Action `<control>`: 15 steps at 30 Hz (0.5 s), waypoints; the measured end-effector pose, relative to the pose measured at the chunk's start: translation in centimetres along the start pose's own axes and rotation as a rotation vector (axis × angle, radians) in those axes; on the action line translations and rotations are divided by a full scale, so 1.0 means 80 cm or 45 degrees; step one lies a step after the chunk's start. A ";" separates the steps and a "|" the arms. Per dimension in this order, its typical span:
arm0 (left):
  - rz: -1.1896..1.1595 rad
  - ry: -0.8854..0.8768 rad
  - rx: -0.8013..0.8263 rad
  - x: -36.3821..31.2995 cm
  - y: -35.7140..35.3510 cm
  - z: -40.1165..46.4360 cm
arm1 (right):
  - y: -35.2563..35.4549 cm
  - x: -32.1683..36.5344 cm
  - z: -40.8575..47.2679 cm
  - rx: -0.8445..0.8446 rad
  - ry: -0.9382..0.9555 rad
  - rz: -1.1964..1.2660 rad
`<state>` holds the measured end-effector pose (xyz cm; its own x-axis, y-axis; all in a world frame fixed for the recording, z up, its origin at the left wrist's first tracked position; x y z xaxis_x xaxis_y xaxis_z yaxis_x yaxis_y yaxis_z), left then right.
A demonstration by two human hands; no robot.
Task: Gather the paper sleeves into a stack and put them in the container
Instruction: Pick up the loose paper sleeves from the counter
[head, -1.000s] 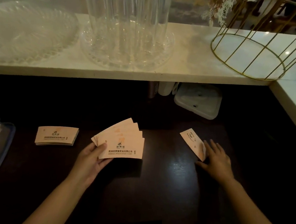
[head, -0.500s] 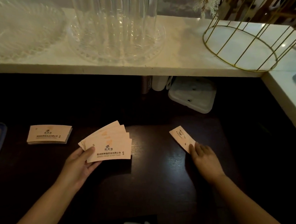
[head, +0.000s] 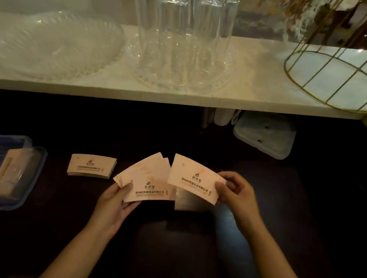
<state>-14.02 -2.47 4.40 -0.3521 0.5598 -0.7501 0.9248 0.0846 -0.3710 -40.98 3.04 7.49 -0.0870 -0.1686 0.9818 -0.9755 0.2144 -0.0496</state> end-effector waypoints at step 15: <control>-0.025 -0.132 0.041 -0.047 0.082 -0.018 | -0.195 -0.009 0.027 0.133 0.159 -0.687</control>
<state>-6.40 -2.83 5.58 -0.3848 0.4698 -0.7945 0.9130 0.0675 -0.4023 -26.15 -2.26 7.15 0.4481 -0.1114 0.8870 -0.8905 0.0318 0.4539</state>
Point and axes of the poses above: each hand's wrist, its own z-axis towards the middle knuckle, its own y-axis out of the back of the hand, x = y × z, the point moved 4 cm from there along z, towards the middle knuckle, and after that the axes turned 6 degrees about x, right-handed, at the moved point
